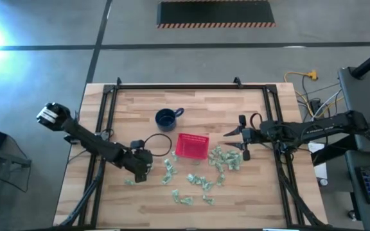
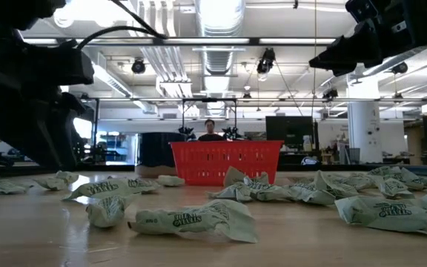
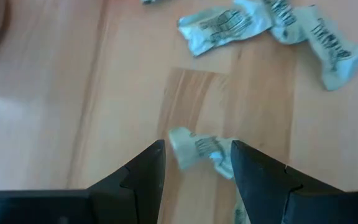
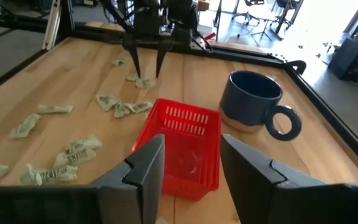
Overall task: Pick and place Stevia / Truvia into bins
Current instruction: Put the white stevia packet into the red basket
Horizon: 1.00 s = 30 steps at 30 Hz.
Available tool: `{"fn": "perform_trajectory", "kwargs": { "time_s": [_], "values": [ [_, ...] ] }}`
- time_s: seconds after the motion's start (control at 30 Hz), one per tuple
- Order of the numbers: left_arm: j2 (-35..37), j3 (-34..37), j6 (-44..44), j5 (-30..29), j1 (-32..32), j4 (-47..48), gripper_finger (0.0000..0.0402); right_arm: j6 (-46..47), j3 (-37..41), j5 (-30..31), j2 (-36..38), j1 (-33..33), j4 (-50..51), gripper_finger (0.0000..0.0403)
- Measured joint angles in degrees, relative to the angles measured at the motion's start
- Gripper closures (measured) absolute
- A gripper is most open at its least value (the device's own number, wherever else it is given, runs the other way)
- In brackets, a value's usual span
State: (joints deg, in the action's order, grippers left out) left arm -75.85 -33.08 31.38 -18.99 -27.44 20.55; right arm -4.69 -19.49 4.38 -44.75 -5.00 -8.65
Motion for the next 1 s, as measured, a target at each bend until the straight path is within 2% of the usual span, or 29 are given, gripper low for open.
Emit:
{"fn": "perform_trajectory", "kwargs": {
  "time_s": [0.47, 0.6, 0.8, 1.0],
  "values": [
    [-5.49, 0.44, -0.93, 0.49, 0.04, -3.64, 0.0242, 0.18, 0.00, -1.15, -0.44, -0.02, 0.27, 0.0251],
    [-5.45, 0.33, -2.11, 0.70, 0.00, -3.95, 0.0281, 0.19, 0.00, -1.51, -0.42, -0.02, 0.27, 0.0255],
    [-3.72, 0.39, -4.74, -0.32, 0.07, -3.38, 0.0383, 0.16, 0.04, -1.53, -0.41, -0.02, 0.25, 0.0262],
    [-0.90, -1.88, -9.93, -7.56, 0.09, -4.10, 0.0394, 0.07, 0.09, -1.51, -0.40, -0.02, 0.27, 0.0268]
  ]
}}
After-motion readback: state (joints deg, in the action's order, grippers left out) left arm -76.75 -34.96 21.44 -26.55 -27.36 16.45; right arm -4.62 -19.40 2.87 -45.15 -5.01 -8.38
